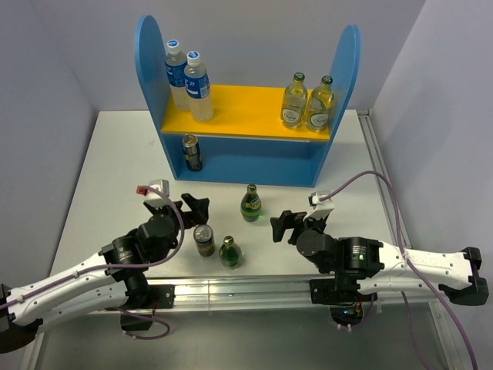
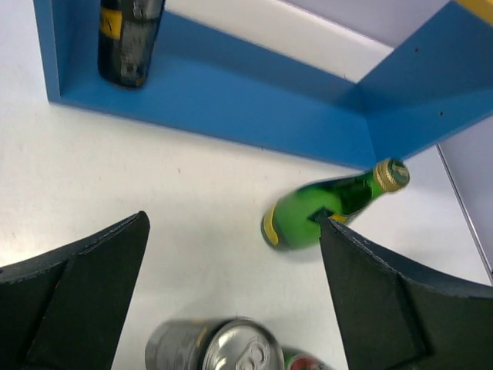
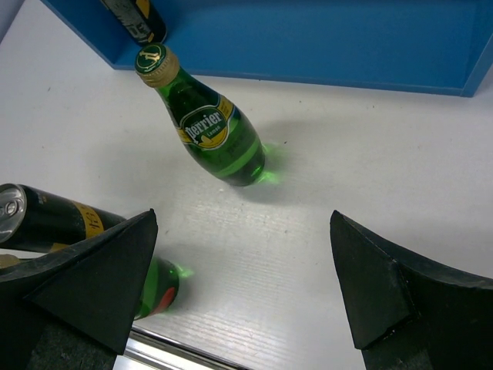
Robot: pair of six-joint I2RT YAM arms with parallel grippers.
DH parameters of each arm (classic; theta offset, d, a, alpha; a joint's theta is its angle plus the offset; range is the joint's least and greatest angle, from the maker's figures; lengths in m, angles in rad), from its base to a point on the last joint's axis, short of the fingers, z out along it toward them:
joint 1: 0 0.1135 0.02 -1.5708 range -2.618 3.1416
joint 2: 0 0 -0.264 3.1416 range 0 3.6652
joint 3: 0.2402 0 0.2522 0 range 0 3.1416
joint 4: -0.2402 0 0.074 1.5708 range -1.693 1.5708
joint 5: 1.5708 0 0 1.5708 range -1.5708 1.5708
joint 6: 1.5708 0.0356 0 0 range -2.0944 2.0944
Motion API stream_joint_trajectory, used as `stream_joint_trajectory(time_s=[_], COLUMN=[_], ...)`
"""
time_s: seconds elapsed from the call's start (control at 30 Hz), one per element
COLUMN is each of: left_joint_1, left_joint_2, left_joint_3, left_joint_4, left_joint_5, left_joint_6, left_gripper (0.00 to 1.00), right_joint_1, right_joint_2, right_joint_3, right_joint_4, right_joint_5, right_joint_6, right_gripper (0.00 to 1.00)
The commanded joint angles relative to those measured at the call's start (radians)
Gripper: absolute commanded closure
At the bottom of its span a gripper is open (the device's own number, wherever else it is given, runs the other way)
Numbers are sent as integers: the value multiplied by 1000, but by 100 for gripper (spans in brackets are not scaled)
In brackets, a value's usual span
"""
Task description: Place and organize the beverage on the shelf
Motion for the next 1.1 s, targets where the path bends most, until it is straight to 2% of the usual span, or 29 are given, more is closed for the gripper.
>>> stream_joint_trajectory(time_s=[0.0,0.33,0.43,0.67,0.87,1.0,1.07], left_joint_1=[-61,-337,-386,-434,-446,-444,-446], left_joint_2=[-15,104,158,279,411,518,577], left_joint_3=[-31,-48,-37,-31,-36,-39,-34], left_joint_4=[-122,-228,-260,-323,-296,-234,-228], left_joint_5=[-45,-232,-257,-306,-362,-401,-421], left_joint_6=[-111,-364,-415,-571,-710,-708,-717], left_gripper=[1,1,1,1,1,5,14], right_joint_1=[4,4,4,4,5,4,4], right_joint_2=[6,-12,-20,-47,-69,-74,-81], right_joint_3=[-1,-35,-44,-60,-67,-69,-69], right_joint_4=[24,6,2,-7,-5,-8,-10], right_joint_5=[19,19,19,22,18,19,18], right_joint_6=[27,59,65,79,82,82,82], right_gripper=[0,0,0,0,0,0,0])
